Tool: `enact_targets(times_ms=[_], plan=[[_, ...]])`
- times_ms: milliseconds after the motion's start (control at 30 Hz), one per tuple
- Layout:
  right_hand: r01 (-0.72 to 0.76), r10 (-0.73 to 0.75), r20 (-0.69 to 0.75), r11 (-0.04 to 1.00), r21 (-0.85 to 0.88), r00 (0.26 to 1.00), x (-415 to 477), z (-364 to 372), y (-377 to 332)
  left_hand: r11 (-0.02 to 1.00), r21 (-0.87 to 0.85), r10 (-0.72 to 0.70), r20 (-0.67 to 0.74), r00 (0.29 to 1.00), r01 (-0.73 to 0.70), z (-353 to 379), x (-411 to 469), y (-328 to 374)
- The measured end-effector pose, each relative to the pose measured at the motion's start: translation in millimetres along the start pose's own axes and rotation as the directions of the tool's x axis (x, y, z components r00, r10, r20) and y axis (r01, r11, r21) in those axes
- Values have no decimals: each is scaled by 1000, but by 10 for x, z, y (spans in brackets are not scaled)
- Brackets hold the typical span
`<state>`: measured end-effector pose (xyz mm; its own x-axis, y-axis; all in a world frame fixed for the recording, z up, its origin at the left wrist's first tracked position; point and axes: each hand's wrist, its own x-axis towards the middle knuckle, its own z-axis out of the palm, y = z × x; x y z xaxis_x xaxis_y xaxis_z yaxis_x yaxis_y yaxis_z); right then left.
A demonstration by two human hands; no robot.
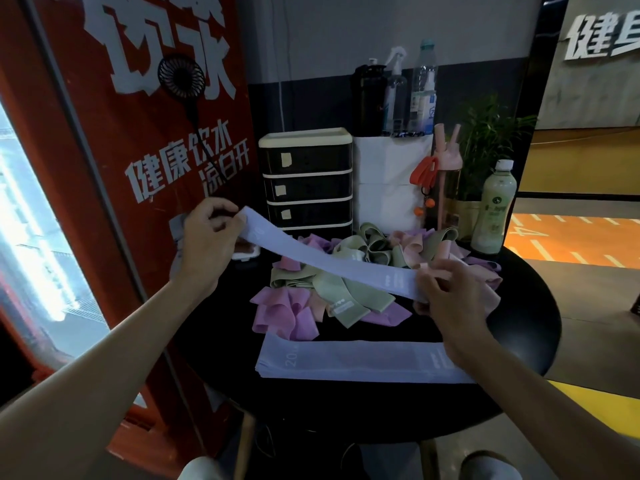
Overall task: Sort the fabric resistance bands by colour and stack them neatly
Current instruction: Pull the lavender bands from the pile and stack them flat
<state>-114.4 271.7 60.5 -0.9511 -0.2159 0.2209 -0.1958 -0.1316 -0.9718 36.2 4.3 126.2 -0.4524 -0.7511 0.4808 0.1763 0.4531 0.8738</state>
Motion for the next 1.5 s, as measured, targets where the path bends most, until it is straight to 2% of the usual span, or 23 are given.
enact_targets(times_ms=[100,167,433,733,967,1067,1200,1333,1433,1500], plan=[[93,-88,52,988,-121,995,-12,-216,18,982,187,11,109,994,-31,-92,-236,-93],[145,-122,110,963,-225,986,-6,-390,52,967,249,14,155,988,-53,-145,-423,-166],[112,-50,182,931,-347,982,-103,-743,89,937,344,-11,225,974,-68,-242,-1010,-433],[94,-32,151,899,-428,988,-218,-824,214,926,361,7,277,961,-111,-183,-1187,-531],[229,-106,238,778,-585,965,-246,-893,349,879,452,-19,357,934,-155,-165,-1271,-586],[335,-161,307,646,-686,938,-259,-903,378,857,480,-21,394,919,-187,-204,-1277,-617],[419,-229,355,592,-689,906,-194,-865,315,847,452,69,425,903,-278,-186,-1195,-500],[436,-166,431,611,-661,887,53,-654,235,844,401,147,465,873,-356,34,-849,-373],[507,-165,540,637,-581,825,295,-336,243,794,465,99,536,838,-391,287,-433,-432],[492,-111,578,667,-560,808,459,-56,259,758,517,42,570,821,-398,448,-150,-535]])
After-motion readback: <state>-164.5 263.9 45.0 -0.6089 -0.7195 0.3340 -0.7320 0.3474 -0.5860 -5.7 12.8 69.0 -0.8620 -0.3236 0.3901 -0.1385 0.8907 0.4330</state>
